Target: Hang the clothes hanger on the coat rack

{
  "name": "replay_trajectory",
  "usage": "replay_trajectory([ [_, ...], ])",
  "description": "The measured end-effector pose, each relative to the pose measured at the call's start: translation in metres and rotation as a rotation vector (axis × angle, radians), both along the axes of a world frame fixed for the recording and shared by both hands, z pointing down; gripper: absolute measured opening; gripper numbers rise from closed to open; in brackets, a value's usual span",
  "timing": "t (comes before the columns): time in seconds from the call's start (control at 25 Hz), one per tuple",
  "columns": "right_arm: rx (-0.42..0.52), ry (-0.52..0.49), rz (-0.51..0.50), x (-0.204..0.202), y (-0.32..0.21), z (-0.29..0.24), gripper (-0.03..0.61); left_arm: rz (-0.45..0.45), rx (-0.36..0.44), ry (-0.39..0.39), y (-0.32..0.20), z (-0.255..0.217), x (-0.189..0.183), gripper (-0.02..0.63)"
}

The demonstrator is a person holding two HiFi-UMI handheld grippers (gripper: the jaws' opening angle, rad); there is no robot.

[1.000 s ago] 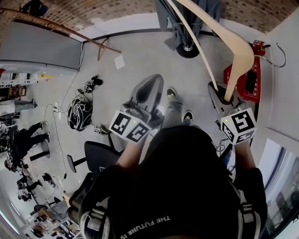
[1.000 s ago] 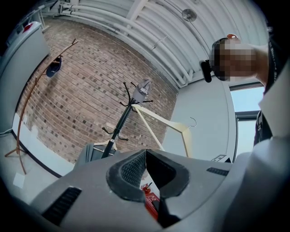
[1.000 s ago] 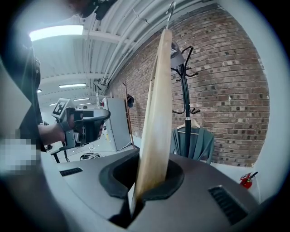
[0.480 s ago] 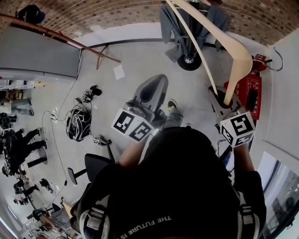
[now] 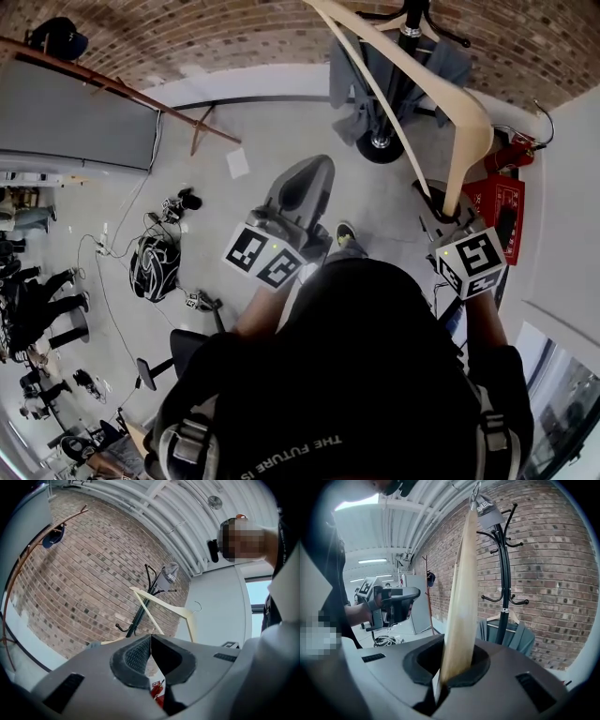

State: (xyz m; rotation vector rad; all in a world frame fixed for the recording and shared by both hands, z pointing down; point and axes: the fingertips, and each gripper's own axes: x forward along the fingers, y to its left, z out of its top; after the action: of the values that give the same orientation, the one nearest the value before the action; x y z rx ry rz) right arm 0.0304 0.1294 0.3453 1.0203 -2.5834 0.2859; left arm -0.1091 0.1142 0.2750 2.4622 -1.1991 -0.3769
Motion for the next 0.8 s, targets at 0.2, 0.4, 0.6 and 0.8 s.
replay_trajectory([
  [0.2,-0.010,0.011,-0.020,-0.025,-0.019,0.005,0.023,0.003,-0.005,0.009,-0.022,0.003,-0.022,0.020],
  [0.4,-0.014,0.035,-0.032,-0.045,-0.038,0.011,0.023,0.017,-0.009,0.007,-0.044,0.005,-0.040,0.020],
  [0.6,-0.050,0.066,-0.023,-0.041,-0.050,0.024,0.023,0.042,-0.053,0.011,-0.061,0.018,-0.035,0.020],
  [0.8,-0.080,0.101,-0.013,-0.027,-0.070,0.029,0.022,0.055,-0.066,0.017,-0.086,0.021,-0.025,0.020],
])
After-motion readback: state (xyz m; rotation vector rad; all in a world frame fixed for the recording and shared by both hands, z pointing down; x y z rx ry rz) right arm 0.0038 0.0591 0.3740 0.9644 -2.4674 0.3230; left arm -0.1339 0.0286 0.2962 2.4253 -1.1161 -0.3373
